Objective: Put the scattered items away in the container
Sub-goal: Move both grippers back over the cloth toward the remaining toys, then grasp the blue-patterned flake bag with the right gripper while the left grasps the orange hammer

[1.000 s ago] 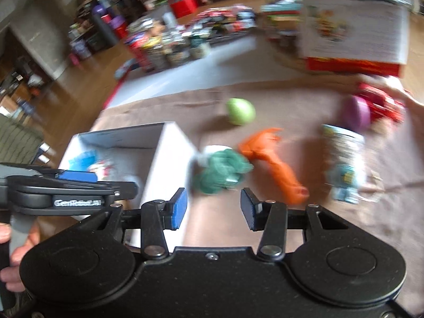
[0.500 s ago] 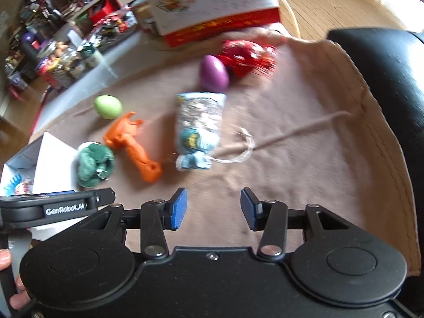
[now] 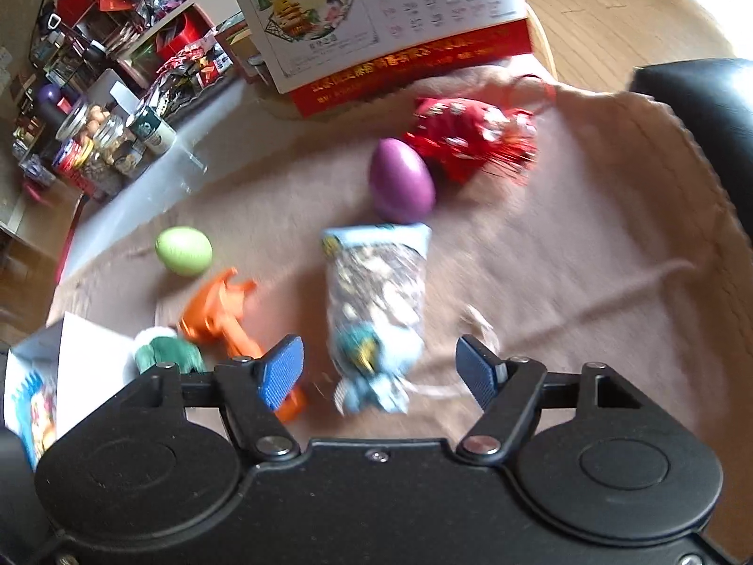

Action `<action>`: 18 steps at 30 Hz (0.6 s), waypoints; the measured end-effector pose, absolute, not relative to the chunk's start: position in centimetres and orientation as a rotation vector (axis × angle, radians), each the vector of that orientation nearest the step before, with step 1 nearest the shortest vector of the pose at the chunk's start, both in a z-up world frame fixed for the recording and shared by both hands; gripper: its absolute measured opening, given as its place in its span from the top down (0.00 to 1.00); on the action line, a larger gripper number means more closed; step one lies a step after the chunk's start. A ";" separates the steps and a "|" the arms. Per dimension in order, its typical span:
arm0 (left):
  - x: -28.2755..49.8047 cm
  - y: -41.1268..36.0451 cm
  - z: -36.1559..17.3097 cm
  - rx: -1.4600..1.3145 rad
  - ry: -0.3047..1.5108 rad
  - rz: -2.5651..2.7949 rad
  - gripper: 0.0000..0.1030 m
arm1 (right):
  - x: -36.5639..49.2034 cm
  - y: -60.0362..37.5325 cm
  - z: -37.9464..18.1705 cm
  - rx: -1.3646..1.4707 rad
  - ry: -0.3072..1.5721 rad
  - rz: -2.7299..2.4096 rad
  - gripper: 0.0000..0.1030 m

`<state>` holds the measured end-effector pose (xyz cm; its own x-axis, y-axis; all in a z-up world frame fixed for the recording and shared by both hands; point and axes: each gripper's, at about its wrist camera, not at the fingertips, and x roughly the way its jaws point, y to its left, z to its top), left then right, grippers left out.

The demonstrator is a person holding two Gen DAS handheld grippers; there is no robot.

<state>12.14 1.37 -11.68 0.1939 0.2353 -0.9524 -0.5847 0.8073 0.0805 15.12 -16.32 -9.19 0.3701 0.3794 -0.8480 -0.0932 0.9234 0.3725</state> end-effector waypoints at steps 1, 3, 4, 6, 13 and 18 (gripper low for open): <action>12.1 1.7 -11.7 -0.346 1.250 0.594 0.30 | 15.8 -15.8 -9.7 0.276 1.171 0.301 0.32; 11.9 2.4 -12.0 -0.374 1.250 0.602 0.30 | 16.7 -14.9 -10.6 0.255 1.194 0.280 0.32; 11.8 2.6 -12.1 -0.385 1.250 0.606 0.30 | 17.1 -14.5 -11.0 0.244 1.204 0.275 0.32; 11.8 3.0 -12.2 -0.402 1.248 0.611 0.30 | 17.5 -13.9 -12.0 0.236 1.228 0.275 0.32; 12.3 3.3 -12.5 -0.427 1.229 0.594 0.29 | 16.2 -14.2 -13.2 0.209 1.236 0.275 0.54; 13.2 3.5 -12.8 -0.428 1.216 0.587 0.28 | 13.0 -17.5 -12.2 0.211 1.228 0.257 0.54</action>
